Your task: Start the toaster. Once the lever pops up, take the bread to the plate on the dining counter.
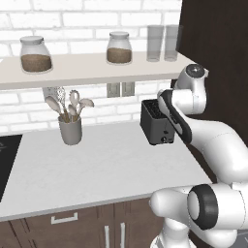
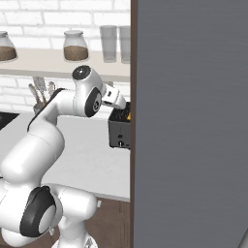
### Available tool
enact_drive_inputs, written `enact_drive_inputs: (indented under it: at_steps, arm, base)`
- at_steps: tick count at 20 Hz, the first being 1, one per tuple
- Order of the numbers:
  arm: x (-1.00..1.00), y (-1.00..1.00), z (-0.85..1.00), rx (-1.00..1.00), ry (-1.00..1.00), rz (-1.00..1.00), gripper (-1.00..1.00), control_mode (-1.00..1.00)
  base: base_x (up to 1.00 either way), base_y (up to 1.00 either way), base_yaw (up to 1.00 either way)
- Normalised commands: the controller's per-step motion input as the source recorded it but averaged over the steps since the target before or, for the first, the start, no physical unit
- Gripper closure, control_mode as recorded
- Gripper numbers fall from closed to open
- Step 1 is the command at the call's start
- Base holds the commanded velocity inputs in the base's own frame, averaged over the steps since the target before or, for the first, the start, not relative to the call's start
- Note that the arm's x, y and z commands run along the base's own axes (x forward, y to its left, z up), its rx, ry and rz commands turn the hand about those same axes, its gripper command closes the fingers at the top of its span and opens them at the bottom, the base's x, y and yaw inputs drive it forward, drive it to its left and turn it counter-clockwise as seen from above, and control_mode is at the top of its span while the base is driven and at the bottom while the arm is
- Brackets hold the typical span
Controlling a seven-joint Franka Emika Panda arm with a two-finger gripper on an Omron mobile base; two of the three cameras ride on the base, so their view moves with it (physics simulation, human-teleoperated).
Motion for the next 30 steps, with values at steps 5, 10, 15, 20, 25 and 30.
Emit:
enact_drive_inputs:
  at_steps: [5, 10, 15, 20, 25, 30]
  arm:
    - [0.0, 0.0, 0.0, 0.0, 0.0, 0.0, -1.0, -1.0]
    - [0.0, 0.0, 0.0, 0.0, 0.0, 0.0, -1.0, -1.0]
    - [0.0, 0.0, 0.0, 0.0, 0.0, 0.0, -1.0, -1.0]
    - [0.0, 0.0, 0.0, 0.0, 0.0, 0.0, -1.0, -1.0]
    - [0.0, 0.0, 0.0, 0.0, 0.0, 0.0, -1.0, -1.0]
    - [0.0, 0.0, 0.0, 0.0, 0.0, 0.0, -1.0, -1.0]
  base:
    - [0.0, 0.0, 0.0]
    - [0.0, 0.0, 0.0]
    - [0.0, 0.0, 0.0]
    - [0.0, 0.0, 0.0]
    - [0.0, 0.0, 0.0]
    - [0.0, 0.0, 0.0]
